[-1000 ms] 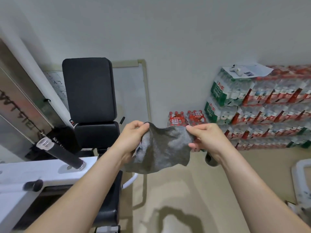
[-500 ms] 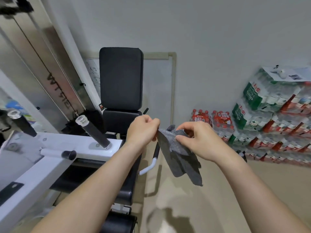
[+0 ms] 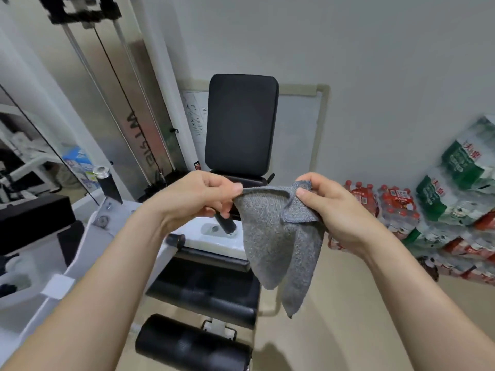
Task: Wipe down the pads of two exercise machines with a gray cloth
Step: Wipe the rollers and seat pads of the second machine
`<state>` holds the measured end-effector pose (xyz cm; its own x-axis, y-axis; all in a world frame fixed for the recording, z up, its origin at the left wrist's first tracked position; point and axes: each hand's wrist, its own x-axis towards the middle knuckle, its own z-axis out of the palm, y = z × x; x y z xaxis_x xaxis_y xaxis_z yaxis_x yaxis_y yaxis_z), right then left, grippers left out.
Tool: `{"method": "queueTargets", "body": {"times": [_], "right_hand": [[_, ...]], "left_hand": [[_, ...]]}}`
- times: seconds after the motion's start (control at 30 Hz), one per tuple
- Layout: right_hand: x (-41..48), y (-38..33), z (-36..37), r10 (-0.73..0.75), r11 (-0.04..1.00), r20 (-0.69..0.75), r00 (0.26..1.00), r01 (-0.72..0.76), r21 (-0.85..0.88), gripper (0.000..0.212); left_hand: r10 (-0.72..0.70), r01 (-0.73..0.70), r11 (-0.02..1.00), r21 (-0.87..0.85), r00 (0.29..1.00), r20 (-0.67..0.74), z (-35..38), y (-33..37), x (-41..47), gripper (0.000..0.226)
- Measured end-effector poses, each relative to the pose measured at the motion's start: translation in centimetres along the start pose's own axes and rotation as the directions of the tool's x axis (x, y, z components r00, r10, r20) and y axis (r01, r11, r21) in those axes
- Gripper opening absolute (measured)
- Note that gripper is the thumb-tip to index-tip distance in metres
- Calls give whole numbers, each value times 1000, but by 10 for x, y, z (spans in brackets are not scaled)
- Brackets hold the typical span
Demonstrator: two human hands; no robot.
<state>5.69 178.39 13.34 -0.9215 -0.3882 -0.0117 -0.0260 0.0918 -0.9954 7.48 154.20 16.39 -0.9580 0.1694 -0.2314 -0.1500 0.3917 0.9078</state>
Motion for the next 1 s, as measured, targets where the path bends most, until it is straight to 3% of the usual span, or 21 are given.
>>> {"method": "queueTargets", "body": {"times": [0.1,0.27,0.37,0.47,0.53,0.6,0.67,0.73,0.87,1.0], "right_hand": [[17,0,43,58,983,21,998,-61,171,20],[40,-3,101,118,941,19,993,-118,316,21],[52,-2,126,92,982,-57,994,-81,168,17],[61,-7,145,35,999,-47,998,-36,-12,13],[66,-12,158,8,999,-32,999,-9,-34,13],[71,-14,165,-22,1000,-46,999,22,3,15],[74,-8,164,21,991,-2,1000,-21,130,30],[75,7,156,101,955,143,985,-136,265,48],[63,39,158,130,921,346,929,-243,304,32],[58,42,170,96,915,288,953,-198,351,34]], "left_hand": [[85,-86,996,10,995,49,-39,-27,-8,17],[136,-127,965,-232,990,25,-79,-47,-17,9],[161,-146,958,-248,986,43,-100,-53,-19,21],[75,-41,990,-132,961,267,-124,-65,-18,54],[-5,19,999,-35,932,362,-128,-75,-16,54],[5,17,997,-70,952,306,-124,-80,-12,30],[59,-3,968,-252,975,213,-119,-82,-9,17],[120,-37,897,-440,980,162,-116,-79,-7,21],[169,-57,802,-594,976,135,-114,-65,-3,29],[81,14,750,-661,990,113,-121,-70,0,32]]}}
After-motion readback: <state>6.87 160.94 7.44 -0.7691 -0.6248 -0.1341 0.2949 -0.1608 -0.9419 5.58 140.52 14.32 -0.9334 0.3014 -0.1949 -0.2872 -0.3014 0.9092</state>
